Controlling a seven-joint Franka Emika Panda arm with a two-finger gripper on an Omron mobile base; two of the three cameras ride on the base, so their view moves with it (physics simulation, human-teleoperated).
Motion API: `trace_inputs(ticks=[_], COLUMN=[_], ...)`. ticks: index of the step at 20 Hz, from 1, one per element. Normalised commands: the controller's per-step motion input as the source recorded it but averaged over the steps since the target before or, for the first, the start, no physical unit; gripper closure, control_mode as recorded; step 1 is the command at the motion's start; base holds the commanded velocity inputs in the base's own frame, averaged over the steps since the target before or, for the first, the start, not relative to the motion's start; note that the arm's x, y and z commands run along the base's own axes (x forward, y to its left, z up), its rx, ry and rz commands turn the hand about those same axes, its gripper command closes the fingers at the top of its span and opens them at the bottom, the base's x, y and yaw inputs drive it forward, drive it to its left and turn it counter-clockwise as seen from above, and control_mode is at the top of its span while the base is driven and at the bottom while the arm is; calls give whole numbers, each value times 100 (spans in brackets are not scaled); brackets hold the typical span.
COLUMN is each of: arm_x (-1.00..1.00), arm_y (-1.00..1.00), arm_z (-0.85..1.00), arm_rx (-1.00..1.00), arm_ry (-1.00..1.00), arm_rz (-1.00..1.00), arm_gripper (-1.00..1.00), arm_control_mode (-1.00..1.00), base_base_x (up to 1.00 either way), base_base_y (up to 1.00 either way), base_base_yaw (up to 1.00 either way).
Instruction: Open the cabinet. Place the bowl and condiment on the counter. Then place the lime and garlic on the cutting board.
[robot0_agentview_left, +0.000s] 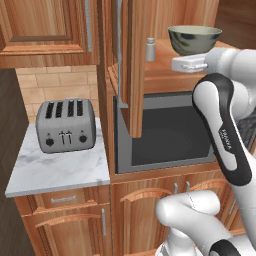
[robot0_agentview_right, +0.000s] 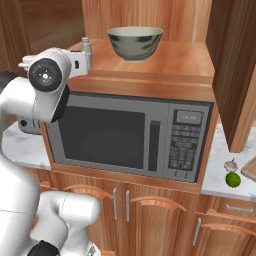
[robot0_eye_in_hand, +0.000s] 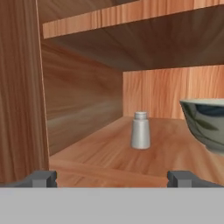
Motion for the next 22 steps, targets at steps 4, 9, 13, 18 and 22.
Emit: trace_inputs(ticks=[4, 9, 13, 18, 22], arm_x=[26, 34, 36, 30, 30], arm_y=[-9, -2, 0, 0, 0], arm_z=[0, 3, 3, 0, 0], arm_rx=[-1, -1, -1, -1, -1], arm_ry=[0, 0, 0, 0, 0], arm_rz=[0, 0, 0, 0, 0], arm_gripper=[-100, -100, -100, -100, -100], arm_control_mode=[-100, -100, -100, -100, -100], base_base_x=[0, 0, 0, 0, 0], base_base_y=[0, 0, 0, 0, 0], base_base_yaw=[0, 0, 0, 0, 0])
